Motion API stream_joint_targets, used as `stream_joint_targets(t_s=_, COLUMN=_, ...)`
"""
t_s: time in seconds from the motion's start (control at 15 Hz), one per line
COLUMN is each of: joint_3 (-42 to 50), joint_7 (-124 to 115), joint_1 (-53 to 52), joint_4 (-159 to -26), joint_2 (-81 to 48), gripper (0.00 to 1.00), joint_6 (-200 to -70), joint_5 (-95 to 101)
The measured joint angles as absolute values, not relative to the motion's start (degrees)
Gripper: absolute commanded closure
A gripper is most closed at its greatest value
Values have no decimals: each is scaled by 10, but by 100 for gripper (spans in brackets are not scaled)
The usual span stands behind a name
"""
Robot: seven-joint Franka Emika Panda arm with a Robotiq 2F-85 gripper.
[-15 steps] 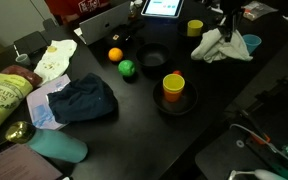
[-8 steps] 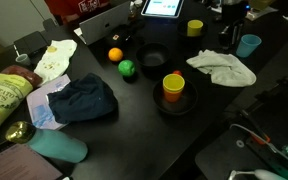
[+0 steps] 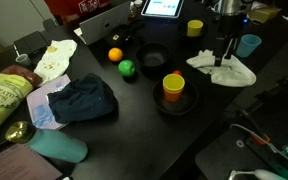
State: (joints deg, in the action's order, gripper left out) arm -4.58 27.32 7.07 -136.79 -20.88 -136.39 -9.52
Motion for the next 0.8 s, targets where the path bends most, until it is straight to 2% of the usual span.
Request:
stream_joint_targets(t_s=0.53, joint_3=-52, joint_7=250, joint_1=59, joint_4=-1406, joint_2=-297, gripper=0, joint_6=-1590, joint_5=-58)
stream_joint_targets(t_s=0.8, joint_3=-40, joint_7=202, joint_1=44, joint_4=-1407, joint_2=-320, gripper=0, joint_6=-1663, joint_5=-1)
